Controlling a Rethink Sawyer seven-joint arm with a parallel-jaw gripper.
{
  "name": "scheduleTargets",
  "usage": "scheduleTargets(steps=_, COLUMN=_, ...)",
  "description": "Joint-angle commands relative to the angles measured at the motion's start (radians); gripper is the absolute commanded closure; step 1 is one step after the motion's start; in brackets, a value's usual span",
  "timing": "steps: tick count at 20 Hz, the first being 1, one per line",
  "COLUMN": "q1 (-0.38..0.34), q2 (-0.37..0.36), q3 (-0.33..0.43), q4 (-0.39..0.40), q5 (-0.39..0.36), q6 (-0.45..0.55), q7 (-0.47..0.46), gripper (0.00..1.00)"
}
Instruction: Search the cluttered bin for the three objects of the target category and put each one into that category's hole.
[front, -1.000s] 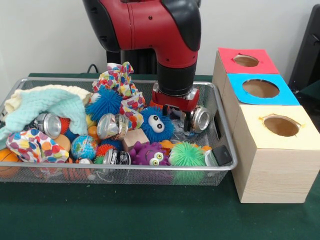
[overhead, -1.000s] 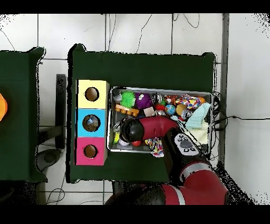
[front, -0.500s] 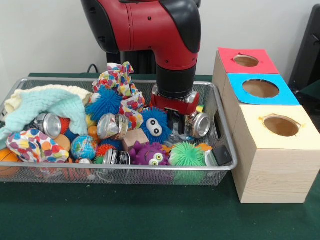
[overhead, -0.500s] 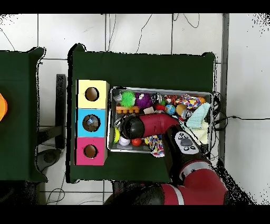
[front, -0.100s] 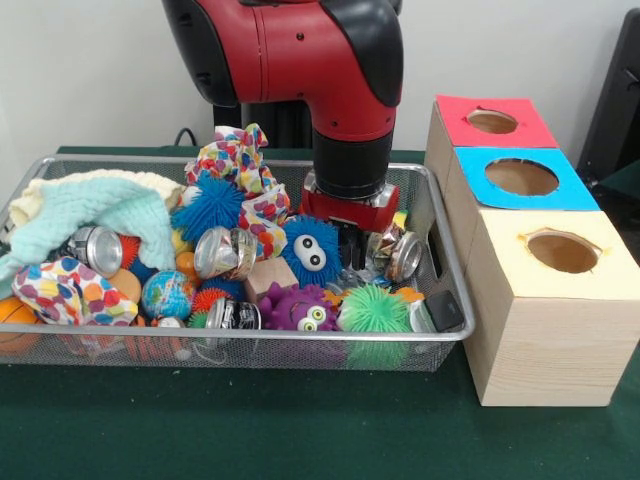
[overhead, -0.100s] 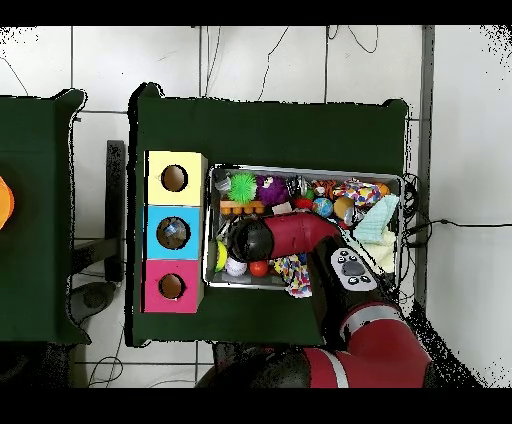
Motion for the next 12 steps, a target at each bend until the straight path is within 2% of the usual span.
scheduleTargets(steps=1, q1=-0.007, q2=0.137, q3=0.01, q4=-0.094, q5=-0.103, q6=-0.113, q7=-0.059, gripper=1.0)
scheduleTargets(steps=4, q1=0.01, q2=0.087, q3=-0.005, q4=-0.051, q5=-0.084, q6=-0.11, q7=-0.018, gripper=1.0)
scheduleTargets(steps=6, q1=0.008, q2=0.0, q3=0.005, q4=0.014, q5=-0.056, q6=-0.086, q7=-0.004, gripper=1.0)
scheduleTargets(steps=7, q1=-0.004, q2=-0.072, q3=0.024, q4=0.06, q5=-0.029, q6=-0.041, q7=-0.015, gripper=1.0)
scheduleTargets(steps=9, q1=-0.016, q2=-0.159, q3=0.045, q4=0.112, q5=0.006, q6=0.012, q7=-0.024, gripper=1.0)
scheduleTargets(steps=12, q1=-0.023, q2=-0.215, q3=0.058, q4=0.136, q5=0.035, q6=0.055, q7=-0.029, gripper=1.0)
